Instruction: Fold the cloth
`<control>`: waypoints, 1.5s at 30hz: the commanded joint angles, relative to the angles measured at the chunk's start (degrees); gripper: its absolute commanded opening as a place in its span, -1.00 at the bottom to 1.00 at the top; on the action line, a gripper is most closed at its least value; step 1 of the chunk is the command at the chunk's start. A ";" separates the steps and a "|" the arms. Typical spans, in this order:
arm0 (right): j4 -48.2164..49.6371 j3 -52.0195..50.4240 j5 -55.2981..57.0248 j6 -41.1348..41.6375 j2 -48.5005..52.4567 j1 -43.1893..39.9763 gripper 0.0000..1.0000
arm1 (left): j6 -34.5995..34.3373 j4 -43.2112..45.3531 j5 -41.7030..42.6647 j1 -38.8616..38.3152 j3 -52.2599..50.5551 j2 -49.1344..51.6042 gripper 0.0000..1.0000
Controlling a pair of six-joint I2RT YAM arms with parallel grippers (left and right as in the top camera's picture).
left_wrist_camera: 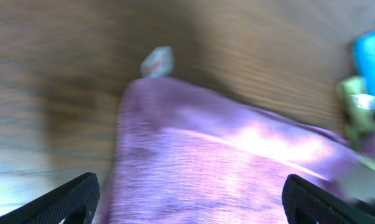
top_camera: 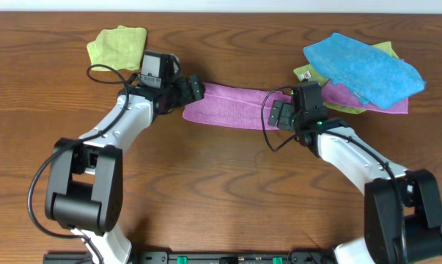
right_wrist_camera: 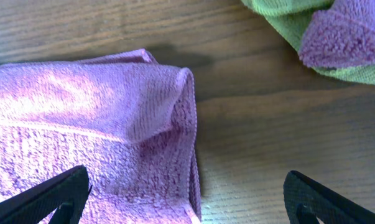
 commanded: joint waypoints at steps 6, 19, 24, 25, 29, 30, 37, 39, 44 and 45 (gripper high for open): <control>-0.09 0.72 0.07 -0.22 -0.35 -0.46 0.99 | 1.25 2.16 5.75 -2.21 0.98 0.94 0.90; 0.98 0.72 0.44 -0.26 -0.35 -0.46 0.99 | 0.15 9.90 3.06 -4.39 0.98 9.09 0.92; -0.20 0.70 0.44 -0.24 -0.35 -0.46 0.99 | 0.20 6.75 0.07 -4.39 0.98 9.11 0.90; -0.98 0.70 0.44 -0.24 -0.35 -0.46 0.99 | 0.20 6.64 0.09 -4.39 0.98 9.11 0.91; -3.17 -1.38 -0.48 1.38 -0.11 -0.63 0.99 | 0.15 6.36 -1.05 -4.35 0.98 9.11 0.91; -2.71 -1.97 -0.52 1.42 -0.11 -0.61 0.99 | 0.15 6.29 -1.22 -4.35 0.98 9.09 0.90; 4.79 -2.62 -3.48 1.31 2.10 -0.61 0.98 | -0.11 6.32 -1.18 -4.33 0.98 9.09 0.90; 7.26 -2.62 -4.68 1.31 4.02 -0.61 0.98 | -0.11 6.29 -1.18 -4.33 0.98 9.09 0.90; 10.47 -2.62 -6.10 3.06 8.13 -0.61 0.99 | -0.11 6.32 -1.20 -4.24 0.96 9.09 0.90; 10.64 -2.62 -6.38 3.06 8.33 -0.61 0.99 | -0.11 6.32 -1.20 -4.22 0.98 9.09 0.90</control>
